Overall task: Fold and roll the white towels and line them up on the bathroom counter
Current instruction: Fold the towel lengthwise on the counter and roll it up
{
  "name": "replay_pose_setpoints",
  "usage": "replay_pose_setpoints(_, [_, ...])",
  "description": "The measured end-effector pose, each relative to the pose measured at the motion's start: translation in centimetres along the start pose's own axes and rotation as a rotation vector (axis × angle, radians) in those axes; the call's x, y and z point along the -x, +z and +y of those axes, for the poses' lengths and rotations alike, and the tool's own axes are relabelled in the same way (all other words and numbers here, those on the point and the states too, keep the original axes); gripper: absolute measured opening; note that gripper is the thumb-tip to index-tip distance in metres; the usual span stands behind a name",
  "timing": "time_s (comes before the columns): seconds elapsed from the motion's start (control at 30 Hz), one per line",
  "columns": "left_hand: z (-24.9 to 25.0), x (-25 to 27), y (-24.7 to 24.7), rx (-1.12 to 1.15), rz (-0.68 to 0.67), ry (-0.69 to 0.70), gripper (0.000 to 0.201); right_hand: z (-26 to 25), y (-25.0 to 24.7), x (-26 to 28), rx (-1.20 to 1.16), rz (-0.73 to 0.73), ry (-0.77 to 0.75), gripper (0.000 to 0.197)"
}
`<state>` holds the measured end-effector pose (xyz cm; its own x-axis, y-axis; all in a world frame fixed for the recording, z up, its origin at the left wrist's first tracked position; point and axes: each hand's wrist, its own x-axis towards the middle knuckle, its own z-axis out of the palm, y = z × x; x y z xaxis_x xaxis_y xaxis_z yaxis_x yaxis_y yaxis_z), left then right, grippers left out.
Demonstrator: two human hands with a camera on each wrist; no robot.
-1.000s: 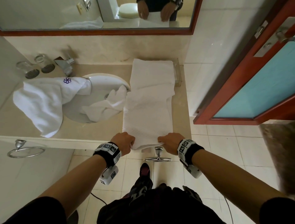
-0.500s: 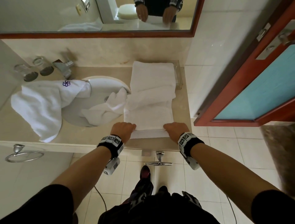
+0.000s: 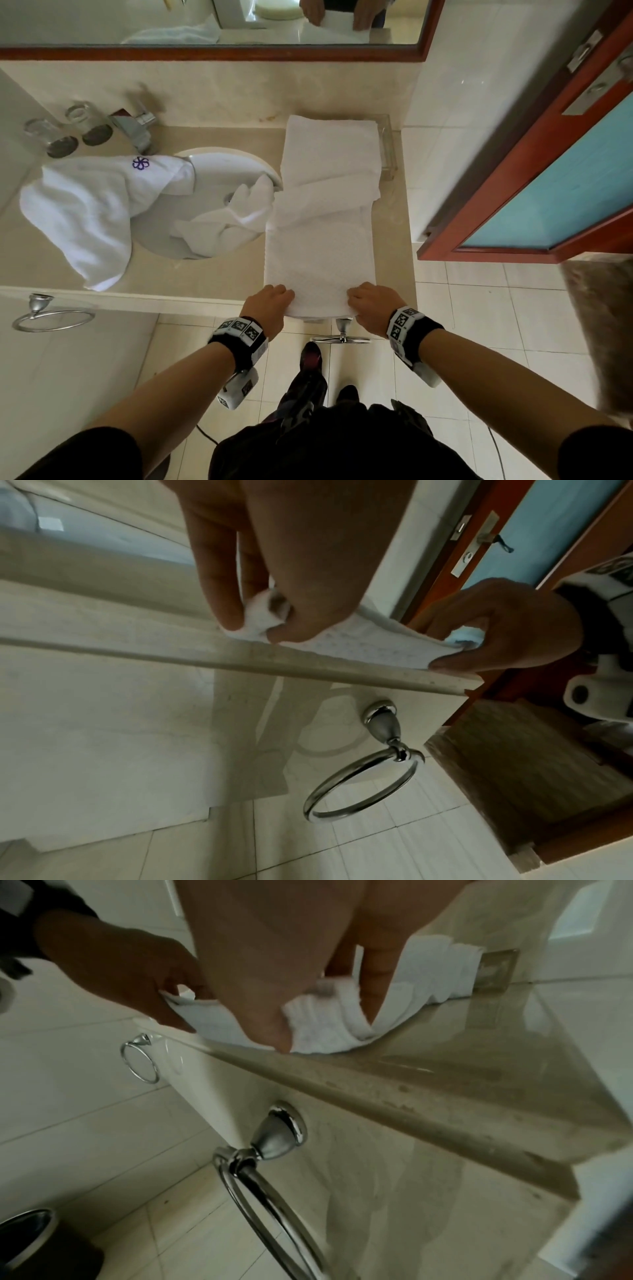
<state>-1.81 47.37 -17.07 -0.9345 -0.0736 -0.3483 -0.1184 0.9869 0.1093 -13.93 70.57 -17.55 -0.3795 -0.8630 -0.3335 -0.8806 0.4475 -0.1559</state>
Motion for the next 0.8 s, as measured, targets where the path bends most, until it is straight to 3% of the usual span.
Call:
replay_pose_setpoints(0.1, [-1.0, -0.7, -0.5, -0.019, 0.058, 0.033, 0.026, -0.5, -0.3, -0.4, -0.005, -0.037, 0.097, 0.030])
replay_pose_setpoints(0.2, [-1.9, -2.1, -1.6, -0.148, -0.011, 0.028, 0.027, -0.6, -1.2, -1.8, -0.012, -0.041, 0.148, 0.035])
replay_pose_setpoints(0.4, [-3.0, -5.2, -3.2, -0.225, -0.024, -0.037, 0.022, 1.5, -2.7, -5.0, -0.032, -0.066, 0.260, 0.031])
replay_pose_setpoints(0.5, [-3.6, -4.4, -1.6, -0.145, 0.013, -0.018, 0.030, 1.6, -2.4, -4.8, 0.017, -0.083, 0.197, 0.028])
replay_pose_setpoints(0.6, [-3.6, -2.5, -0.5, -0.089, 0.091, 0.015, 0.023, 1.6, -1.4, -3.4, 0.106, -0.019, 0.086, 0.023])
replay_pose_setpoints(0.67, [-3.5, -1.8, -0.2, -0.141, 0.108, 0.058, 0.024, 2.3, -0.3, -2.8, 0.051, 0.030, 0.074, 0.027])
replay_pose_setpoints(0.8, [-3.7, -1.5, 0.5, -0.128, 0.149, 0.130, 0.026, 2.6, -0.1, -2.0, -0.054, 0.036, 0.038, 0.006])
